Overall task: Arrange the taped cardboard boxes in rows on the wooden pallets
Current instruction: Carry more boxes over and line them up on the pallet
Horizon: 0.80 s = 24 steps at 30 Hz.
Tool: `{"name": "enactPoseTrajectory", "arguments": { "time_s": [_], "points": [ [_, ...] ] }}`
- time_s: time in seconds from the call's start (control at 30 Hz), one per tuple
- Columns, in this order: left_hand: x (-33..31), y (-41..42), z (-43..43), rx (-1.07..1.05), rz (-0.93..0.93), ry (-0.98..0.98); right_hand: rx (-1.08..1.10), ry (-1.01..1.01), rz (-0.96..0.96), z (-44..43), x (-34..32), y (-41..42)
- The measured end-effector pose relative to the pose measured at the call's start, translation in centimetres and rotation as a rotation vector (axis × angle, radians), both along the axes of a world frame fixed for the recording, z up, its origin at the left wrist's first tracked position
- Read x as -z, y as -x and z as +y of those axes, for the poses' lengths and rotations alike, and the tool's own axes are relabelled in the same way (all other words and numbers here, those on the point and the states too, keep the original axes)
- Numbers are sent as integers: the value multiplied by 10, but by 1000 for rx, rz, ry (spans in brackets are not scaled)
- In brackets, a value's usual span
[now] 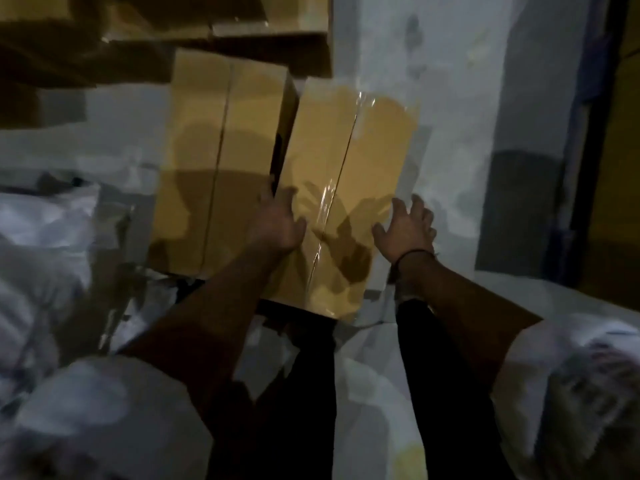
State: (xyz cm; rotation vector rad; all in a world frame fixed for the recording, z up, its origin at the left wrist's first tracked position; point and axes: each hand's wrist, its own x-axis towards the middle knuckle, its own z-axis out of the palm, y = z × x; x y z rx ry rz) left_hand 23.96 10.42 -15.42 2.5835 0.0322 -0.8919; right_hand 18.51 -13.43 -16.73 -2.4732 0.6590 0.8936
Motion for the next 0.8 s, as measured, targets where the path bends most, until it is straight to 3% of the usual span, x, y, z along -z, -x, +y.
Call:
{"name": "enactPoseTrajectory", "arguments": {
  "time_s": [0.17, 0.27, 0.4, 0.67, 0.8],
  "points": [
    [80, -34, 20, 138, -52, -59, 96, -54, -15, 27, 78, 6],
    [111, -39, 25, 97, -57, -57, 143, -87, -106, 36, 103, 6],
    [121, -30, 15, 146, -123, -152, 184, -113, -145, 42, 118, 8],
    [117, -39, -6, -44, 4, 51, 130, -142, -115, 39, 111, 8],
    [102, -40, -9, -18, 4, 97, 149, -174, -128, 31, 102, 10]
  ]
}}
